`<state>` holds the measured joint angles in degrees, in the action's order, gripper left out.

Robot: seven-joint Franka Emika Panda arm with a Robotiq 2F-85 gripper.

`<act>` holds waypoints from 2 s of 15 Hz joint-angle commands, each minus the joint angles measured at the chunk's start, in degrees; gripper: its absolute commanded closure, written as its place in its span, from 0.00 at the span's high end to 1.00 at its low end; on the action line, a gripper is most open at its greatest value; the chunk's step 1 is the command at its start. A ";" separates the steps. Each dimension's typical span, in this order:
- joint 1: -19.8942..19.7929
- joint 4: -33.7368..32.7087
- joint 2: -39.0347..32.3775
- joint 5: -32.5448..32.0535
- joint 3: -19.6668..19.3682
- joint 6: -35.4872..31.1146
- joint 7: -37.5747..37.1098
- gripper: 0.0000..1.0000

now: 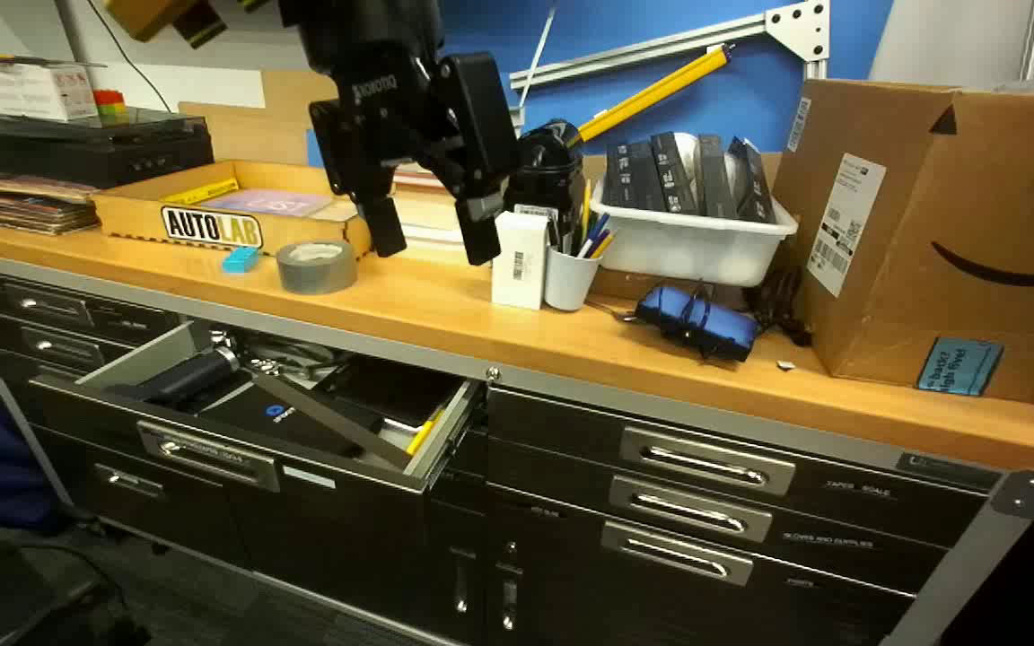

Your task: Put the blue object inside the drawer then close the drawer.

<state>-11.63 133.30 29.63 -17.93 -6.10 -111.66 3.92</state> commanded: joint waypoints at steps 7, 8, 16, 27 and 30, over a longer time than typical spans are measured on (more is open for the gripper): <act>0.69 -0.91 0.52 -0.30 -0.52 0.20 -0.26 1.00; 1.04 -2.48 -0.63 0.25 0.33 0.56 -1.73 1.00; 14.61 -14.62 -15.95 5.29 10.69 3.32 1.48 1.00; 27.48 -31.54 -42.59 9.59 21.28 5.15 -8.96 1.00; 29.46 -34.98 -46.14 11.04 21.73 3.26 -10.19 1.00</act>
<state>16.41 104.31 -12.55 -8.92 15.30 -109.07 -5.10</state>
